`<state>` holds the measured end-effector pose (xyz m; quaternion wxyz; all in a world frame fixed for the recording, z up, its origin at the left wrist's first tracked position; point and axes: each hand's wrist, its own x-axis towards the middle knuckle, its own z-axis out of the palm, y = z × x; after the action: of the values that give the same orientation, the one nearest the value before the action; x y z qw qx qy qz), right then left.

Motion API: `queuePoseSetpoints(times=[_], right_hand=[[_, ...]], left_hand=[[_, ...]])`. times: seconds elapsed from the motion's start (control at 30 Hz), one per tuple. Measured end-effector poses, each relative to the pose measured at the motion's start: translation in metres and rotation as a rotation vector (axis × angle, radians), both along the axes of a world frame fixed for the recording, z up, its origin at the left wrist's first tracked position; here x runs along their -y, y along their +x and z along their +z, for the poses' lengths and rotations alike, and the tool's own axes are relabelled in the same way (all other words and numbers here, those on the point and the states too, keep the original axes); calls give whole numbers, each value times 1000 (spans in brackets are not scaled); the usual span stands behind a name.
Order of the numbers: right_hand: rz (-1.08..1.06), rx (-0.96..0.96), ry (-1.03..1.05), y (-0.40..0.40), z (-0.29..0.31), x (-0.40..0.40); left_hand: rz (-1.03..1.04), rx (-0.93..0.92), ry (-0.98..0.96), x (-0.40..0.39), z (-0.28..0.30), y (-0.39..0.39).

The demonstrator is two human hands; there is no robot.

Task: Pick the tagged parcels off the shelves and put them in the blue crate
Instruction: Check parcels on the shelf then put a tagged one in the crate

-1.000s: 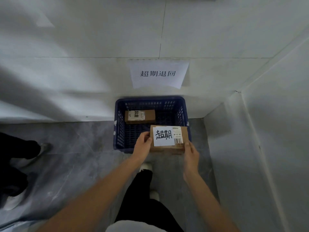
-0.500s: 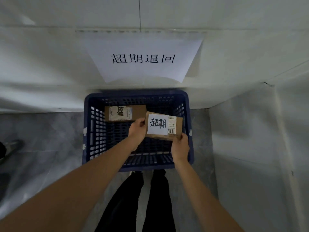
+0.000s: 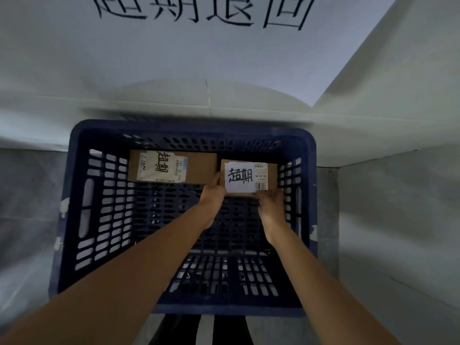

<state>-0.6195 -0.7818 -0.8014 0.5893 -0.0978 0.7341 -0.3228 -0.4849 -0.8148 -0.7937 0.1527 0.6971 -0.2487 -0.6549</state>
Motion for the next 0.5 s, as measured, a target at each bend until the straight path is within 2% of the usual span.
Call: queuePoseSetpoints(times=[0.2, 0.33, 0.5], right_hand=[[-194, 176, 45, 6, -23, 20], [-232, 201, 75, 5, -29, 26], [-256, 229, 71, 5, -31, 35]], left_hand=[[-51, 31, -42, 4, -17, 1], [-130, 30, -86, 13, -18, -5], [-258, 120, -134, 17, -20, -10]])
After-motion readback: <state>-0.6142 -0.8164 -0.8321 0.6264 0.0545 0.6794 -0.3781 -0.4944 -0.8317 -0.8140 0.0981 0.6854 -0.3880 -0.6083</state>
